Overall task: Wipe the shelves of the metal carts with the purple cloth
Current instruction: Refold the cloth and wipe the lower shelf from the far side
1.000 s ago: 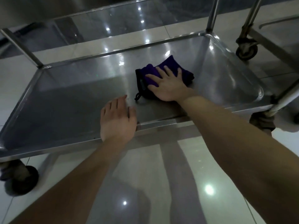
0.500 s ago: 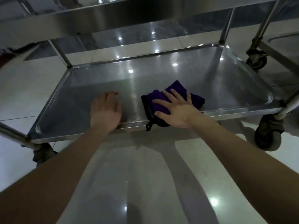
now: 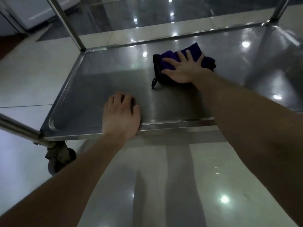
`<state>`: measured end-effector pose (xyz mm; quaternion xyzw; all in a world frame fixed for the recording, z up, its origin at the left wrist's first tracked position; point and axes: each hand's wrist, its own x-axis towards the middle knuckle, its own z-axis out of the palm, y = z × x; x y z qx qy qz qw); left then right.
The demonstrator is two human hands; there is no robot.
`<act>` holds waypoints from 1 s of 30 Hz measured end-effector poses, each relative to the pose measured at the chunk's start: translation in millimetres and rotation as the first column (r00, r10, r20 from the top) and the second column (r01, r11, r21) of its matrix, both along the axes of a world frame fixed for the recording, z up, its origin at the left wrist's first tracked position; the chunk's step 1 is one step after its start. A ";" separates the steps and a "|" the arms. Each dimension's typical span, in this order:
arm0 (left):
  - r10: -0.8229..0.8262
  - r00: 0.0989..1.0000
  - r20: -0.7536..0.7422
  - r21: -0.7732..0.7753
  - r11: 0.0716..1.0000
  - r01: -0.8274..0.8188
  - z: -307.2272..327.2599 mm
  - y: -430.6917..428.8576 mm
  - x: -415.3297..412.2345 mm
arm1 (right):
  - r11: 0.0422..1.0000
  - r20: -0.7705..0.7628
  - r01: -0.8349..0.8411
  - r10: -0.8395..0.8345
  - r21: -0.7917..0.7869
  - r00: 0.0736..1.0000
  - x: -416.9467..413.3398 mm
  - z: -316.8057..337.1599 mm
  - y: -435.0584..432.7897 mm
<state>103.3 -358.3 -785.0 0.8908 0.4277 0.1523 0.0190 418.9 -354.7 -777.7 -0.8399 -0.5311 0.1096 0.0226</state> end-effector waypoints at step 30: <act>-0.266 0.946 -0.185 -0.293 0.934 0.205 90.5 -22.2 -21.6 | 0.981 -0.127 -0.190 0.192 0.028 0.973 -164.0 106.1 -207.4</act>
